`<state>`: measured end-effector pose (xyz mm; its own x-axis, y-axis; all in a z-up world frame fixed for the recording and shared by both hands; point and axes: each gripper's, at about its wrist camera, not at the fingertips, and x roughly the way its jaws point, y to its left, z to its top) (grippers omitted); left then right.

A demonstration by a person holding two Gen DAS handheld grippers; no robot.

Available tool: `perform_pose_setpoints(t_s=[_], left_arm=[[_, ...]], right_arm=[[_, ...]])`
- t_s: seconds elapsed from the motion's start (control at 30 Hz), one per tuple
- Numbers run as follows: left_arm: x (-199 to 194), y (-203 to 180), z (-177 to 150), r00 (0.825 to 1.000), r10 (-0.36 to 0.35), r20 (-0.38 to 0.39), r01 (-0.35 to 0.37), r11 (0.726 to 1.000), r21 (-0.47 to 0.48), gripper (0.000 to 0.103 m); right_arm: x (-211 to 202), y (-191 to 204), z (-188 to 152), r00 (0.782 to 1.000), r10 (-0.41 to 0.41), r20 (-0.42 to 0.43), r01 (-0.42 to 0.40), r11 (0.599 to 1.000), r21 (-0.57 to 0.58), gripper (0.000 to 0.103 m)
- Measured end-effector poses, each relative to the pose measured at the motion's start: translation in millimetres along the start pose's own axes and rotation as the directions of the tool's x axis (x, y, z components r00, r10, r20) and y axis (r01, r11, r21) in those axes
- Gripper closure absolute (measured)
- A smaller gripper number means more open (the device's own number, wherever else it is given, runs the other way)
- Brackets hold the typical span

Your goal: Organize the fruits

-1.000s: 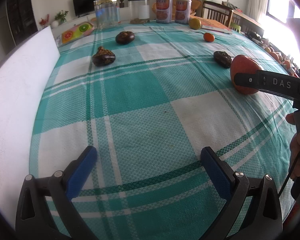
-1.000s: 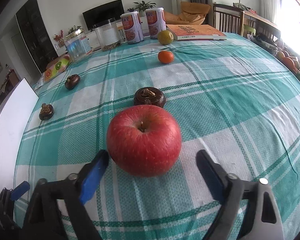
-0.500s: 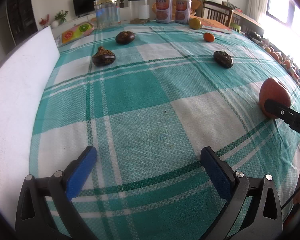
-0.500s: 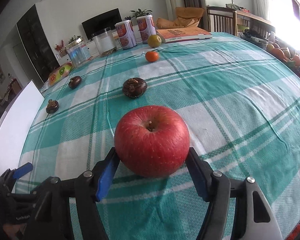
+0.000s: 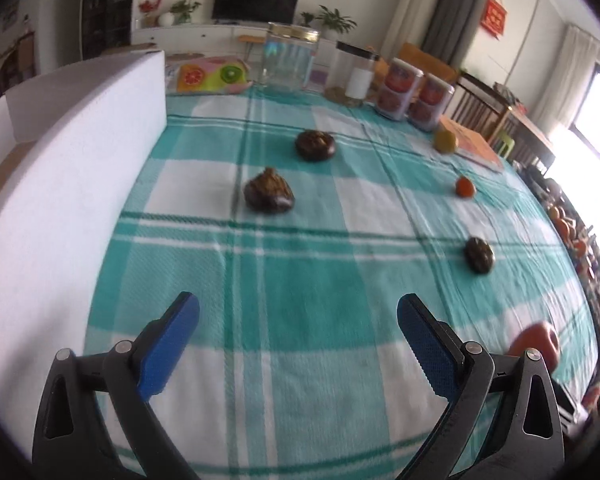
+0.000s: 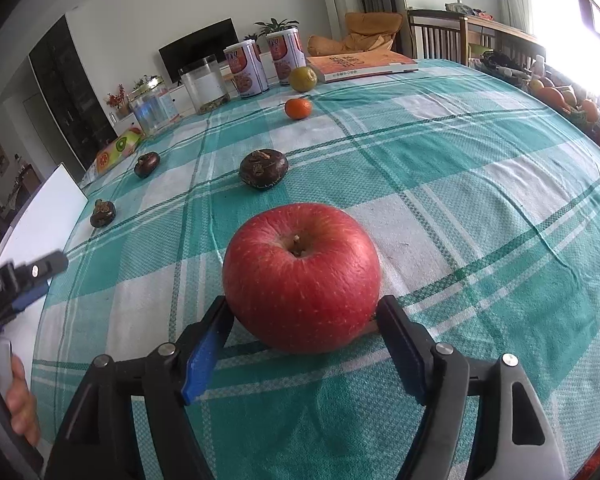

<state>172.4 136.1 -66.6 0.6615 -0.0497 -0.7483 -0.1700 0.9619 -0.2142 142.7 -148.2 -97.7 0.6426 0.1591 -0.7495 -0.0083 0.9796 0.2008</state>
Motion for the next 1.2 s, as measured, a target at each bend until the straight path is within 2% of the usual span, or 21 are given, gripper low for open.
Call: perform_pose_setpoints(t_s=[0.13, 0.27, 0.33, 0.37, 0.4, 0.47, 0.6, 0.73, 0.93, 1.03, 1.07, 1.1, 1.17, 1.2], left_arm=[[39.5, -1.6, 31.8, 0.998, 0.067, -0.003, -0.067, 0.998, 0.007, 0.004], [72.7, -2.8, 49.0, 0.992, 0.124, -0.036, -0.122, 0.992, 0.034, 0.009], [86.1, -2.3, 52.0, 0.986, 0.153, -0.064, -0.150, 0.987, 0.053, 0.019], [90.7, -2.2, 51.7, 0.983, 0.164, -0.076, -0.160, 0.985, 0.061, 0.030], [91.4, -3.3, 52.0, 0.980, 0.189, -0.056, -0.185, 0.979, 0.081, 0.038], [89.2, -5.4, 51.7, 0.982, 0.185, -0.042, -0.179, 0.978, 0.108, 0.058], [70.1, -8.6, 43.2, 0.987, 0.153, -0.047, -0.147, 0.984, 0.101, 0.058], [32.7, -20.9, 13.6, 0.995, 0.052, -0.083, -0.044, 0.994, 0.096, 0.058], [-22.5, -43.4, -51.4, 0.990, -0.033, -0.135, 0.064, 0.971, 0.231, 0.057], [-29.6, -45.9, -70.0, 0.991, -0.031, -0.131, 0.065, 0.962, 0.265, 0.057], [-29.0, -46.0, -73.7, 0.992, -0.029, -0.119, 0.060, 0.961, 0.271, 0.054], [-26.0, -45.5, -75.9, 0.993, -0.021, -0.116, 0.052, 0.961, 0.271, 0.042], [-19.8, -40.4, -77.6, 0.995, -0.002, -0.104, 0.028, 0.969, 0.247, 0.024], [-17.5, -37.1, -77.9, 0.996, 0.007, -0.090, 0.014, 0.973, 0.229, 0.019]], right_arm=[[1.3, 2.1, 0.0, 1.000, 0.000, -0.003, 0.000, 1.000, -0.009, 0.025], [1.7, 2.7, -0.5, 1.000, 0.005, -0.004, -0.005, 1.000, -0.014, 0.022], [2.0, 3.3, -0.5, 1.000, 0.006, -0.005, -0.006, 1.000, -0.016, 0.021], [2.2, 3.4, -0.4, 1.000, 0.007, -0.005, -0.007, 1.000, -0.017, 0.020], [2.4, 3.5, -0.4, 1.000, 0.007, -0.005, -0.007, 1.000, -0.016, 0.020], [2.5, 3.7, -0.4, 1.000, 0.006, -0.005, -0.006, 1.000, -0.017, 0.020], [2.9, 4.4, -0.4, 1.000, 0.005, -0.006, -0.005, 1.000, -0.019, 0.019], [3.8, 5.5, -0.4, 1.000, 0.002, -0.008, -0.002, 1.000, -0.023, 0.018], [4.6, 7.1, -1.1, 1.000, -0.008, -0.011, 0.008, 0.999, -0.034, 0.018], [4.4, 8.5, -1.8, 1.000, -0.015, -0.014, 0.014, 0.999, -0.042, 0.017], [4.7, 9.1, -1.9, 1.000, -0.017, -0.015, 0.017, 0.999, -0.045, 0.017], [5.0, 9.8, -2.1, 1.000, -0.020, -0.016, 0.019, 0.999, -0.048, 0.016], [5.7, 11.6, -2.4, 1.000, -0.022, -0.021, 0.021, 0.998, -0.058, 0.013], [6.3, 12.6, -2.5, 0.999, -0.022, -0.026, 0.021, 0.998, -0.063, 0.009]])
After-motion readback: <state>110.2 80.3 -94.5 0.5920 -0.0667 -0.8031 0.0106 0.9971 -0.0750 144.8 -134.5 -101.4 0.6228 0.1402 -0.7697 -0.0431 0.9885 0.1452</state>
